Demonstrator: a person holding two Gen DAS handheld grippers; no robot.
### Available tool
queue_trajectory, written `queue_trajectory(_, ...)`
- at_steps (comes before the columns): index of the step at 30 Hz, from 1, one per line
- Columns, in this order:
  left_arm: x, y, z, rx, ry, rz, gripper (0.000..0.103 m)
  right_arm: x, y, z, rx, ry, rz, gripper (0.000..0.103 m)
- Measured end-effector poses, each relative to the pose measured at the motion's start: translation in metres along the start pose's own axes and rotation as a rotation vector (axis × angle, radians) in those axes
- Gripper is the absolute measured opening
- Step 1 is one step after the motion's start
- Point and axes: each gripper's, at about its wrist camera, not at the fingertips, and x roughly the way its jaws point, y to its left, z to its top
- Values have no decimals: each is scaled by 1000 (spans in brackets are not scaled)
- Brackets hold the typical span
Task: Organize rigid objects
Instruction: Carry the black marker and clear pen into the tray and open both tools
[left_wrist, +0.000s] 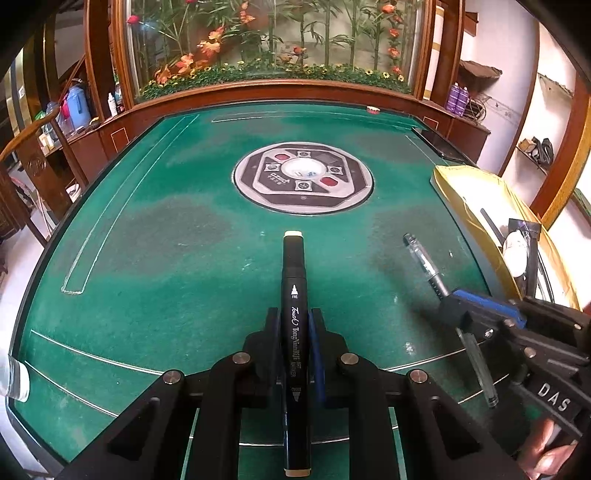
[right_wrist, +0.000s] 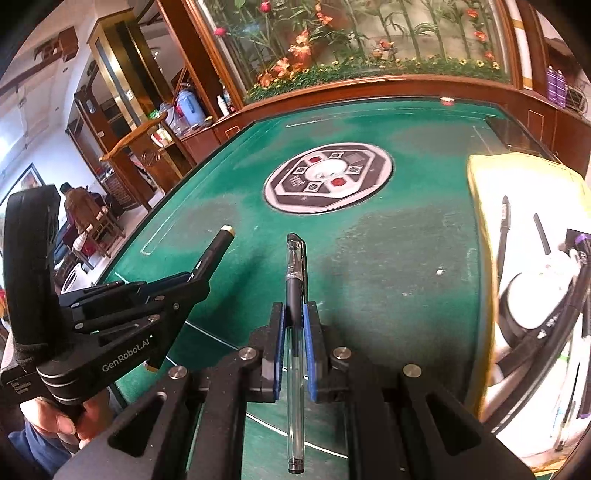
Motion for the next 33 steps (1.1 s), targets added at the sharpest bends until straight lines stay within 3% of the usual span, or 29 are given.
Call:
queue_trajectory(6,-3,-21,6,44,4,-1,15,-15,-17,-2,41,-34,13,9)
queue_trajectory(12,-15,-52,20,78,-1,-80,15,-41,-40,1,89,-93,14,9)
queue_trajectory(15,-20,-79,31,105,2,-154,15,-63,-56,3,120,-140,5,9)
queue_trajectory(20,-27,-125,41,136,9,-257,15,-99,-89,1,177,-215,-38,9)
queue_trajectory(24,-29,-155,46,161,10,-296,15,-117,-116,-5,225,-256,-89,9)
queue_trajectory(33,-10,-207,43,187,67,-330,15,-126,-154,-21,278,-262,-181,9)
